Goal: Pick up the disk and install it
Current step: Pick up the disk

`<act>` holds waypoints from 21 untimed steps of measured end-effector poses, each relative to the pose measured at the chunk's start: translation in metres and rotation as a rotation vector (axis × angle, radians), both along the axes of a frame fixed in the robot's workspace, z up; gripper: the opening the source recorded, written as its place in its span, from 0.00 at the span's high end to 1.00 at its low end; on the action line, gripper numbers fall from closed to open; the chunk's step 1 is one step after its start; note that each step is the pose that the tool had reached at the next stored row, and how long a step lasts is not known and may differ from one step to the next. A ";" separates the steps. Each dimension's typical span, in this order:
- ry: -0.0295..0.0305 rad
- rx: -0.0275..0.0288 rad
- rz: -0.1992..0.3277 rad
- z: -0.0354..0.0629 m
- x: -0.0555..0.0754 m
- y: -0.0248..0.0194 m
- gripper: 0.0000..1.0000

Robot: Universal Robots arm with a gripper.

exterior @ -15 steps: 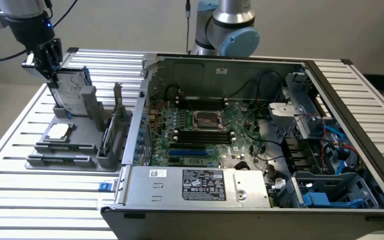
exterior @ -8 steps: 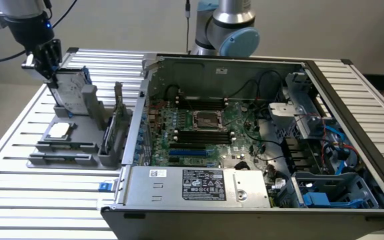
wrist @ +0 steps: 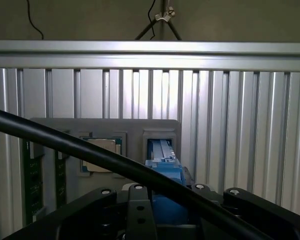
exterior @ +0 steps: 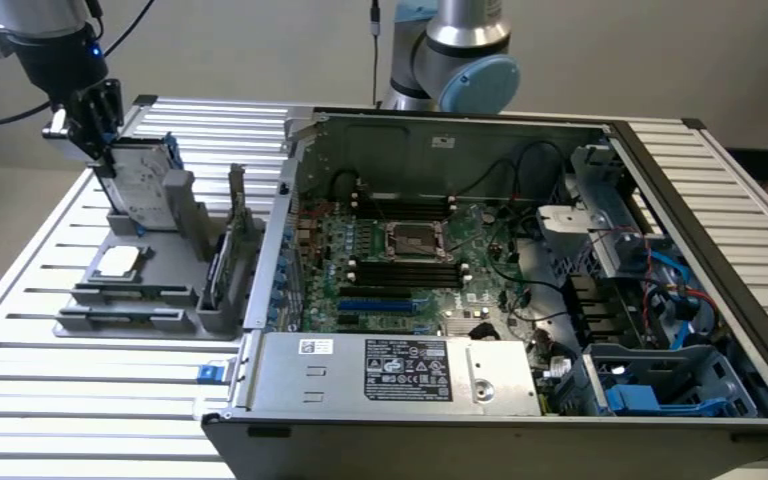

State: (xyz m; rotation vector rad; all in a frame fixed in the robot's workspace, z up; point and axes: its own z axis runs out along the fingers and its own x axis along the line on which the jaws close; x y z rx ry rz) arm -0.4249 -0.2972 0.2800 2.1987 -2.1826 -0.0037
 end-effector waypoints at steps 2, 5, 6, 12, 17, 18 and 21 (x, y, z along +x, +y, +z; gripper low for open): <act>0.0000 0.0000 0.000 0.0000 0.000 0.0000 0.67; 0.0000 0.0000 0.000 0.0000 0.000 0.0000 0.67; 0.0000 -0.0001 0.000 0.0000 0.000 0.0000 0.67; 0.0000 -0.0002 0.000 0.0007 0.000 0.0000 0.67; -0.0001 0.0000 0.000 0.0126 0.000 0.0000 0.67; 0.0001 -0.0001 0.000 0.0170 0.000 0.0000 0.67; 0.0002 -0.0001 0.000 0.0304 0.000 0.0003 0.67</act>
